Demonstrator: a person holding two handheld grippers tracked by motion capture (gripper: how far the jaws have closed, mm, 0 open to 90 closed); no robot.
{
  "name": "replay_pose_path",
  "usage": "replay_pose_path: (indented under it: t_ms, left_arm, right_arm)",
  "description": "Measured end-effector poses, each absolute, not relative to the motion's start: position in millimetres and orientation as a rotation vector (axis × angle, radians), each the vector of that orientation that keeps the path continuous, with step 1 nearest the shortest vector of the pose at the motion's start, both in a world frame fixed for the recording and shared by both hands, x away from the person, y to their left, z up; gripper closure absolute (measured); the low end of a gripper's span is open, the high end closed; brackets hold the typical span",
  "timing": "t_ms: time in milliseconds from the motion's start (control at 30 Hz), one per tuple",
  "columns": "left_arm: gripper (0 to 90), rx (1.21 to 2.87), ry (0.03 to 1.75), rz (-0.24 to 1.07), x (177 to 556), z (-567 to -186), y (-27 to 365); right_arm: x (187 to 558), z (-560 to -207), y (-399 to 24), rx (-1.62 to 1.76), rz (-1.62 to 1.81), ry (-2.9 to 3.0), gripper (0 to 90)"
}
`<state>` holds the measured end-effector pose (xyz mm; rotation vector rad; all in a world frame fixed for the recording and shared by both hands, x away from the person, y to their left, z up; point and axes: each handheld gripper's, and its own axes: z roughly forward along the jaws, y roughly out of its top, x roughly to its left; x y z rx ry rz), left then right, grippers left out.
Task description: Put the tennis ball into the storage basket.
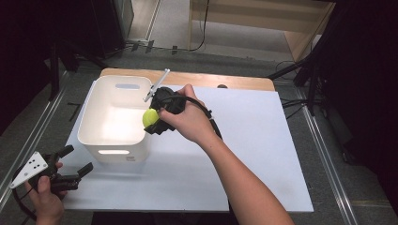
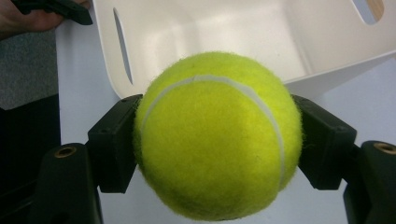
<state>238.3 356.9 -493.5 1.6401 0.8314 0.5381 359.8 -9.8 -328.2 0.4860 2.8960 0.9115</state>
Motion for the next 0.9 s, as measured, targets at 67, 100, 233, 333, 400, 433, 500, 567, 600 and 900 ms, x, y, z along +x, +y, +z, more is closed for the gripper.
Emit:
replay_pose_path:
  t_ms: [67,100,233,333,400,433,500,567,600,900]
  left_arm:
    - [0.0,1.64,0.83,0.537,238.4,-493.5,356.9]
    - [0.0,1.641,0.83,0.537,238.4,-493.5,357.0]
    - [0.0,1.64,0.83,0.537,238.3,-493.5,357.1]
    - [0.0,1.64,0.829,0.537,238.4,-493.4,357.2]
    - [0.0,1.639,0.83,0.535,238.3,-493.4,357.0]
    - [0.0,1.64,0.831,0.536,238.4,-493.4,357.1]
    - [0.0,1.64,0.831,0.535,238.4,-493.4,357.0]
    - [0.0,1.637,0.831,0.536,238.5,-493.5,356.8]
    - [0.0,1.637,0.831,0.535,238.5,-493.5,356.8]
    - [0.0,1.637,0.83,0.536,238.5,-493.5,357.0]
  right_arm:
    - [360.4,-327.1,-7.2,0.47,0.914,2.897,24.2]
    - [360.7,-326.7,-5.7,0.464,0.916,2.895,24.2]
    - [361.6,-325.5,-0.9,0.463,0.913,2.893,24.2]
    - [362.4,-325.0,2.5,0.448,0.913,2.89,24.2]
    - [361.6,-324.4,5.0,0.457,0.918,2.897,24.2]
    - [361.9,-324.4,7.2,0.449,0.919,2.894,24.2]
    - [361.9,-324.2,8.4,0.45,0.92,2.895,24.2]
    - [362.3,-324.1,10.5,0.447,0.921,2.893,24.2]
    - [362.4,-323.9,11.7,0.445,0.921,2.894,24.2]
    - [364.4,-325.7,21.7,0.429,0.924,2.898,24.2]
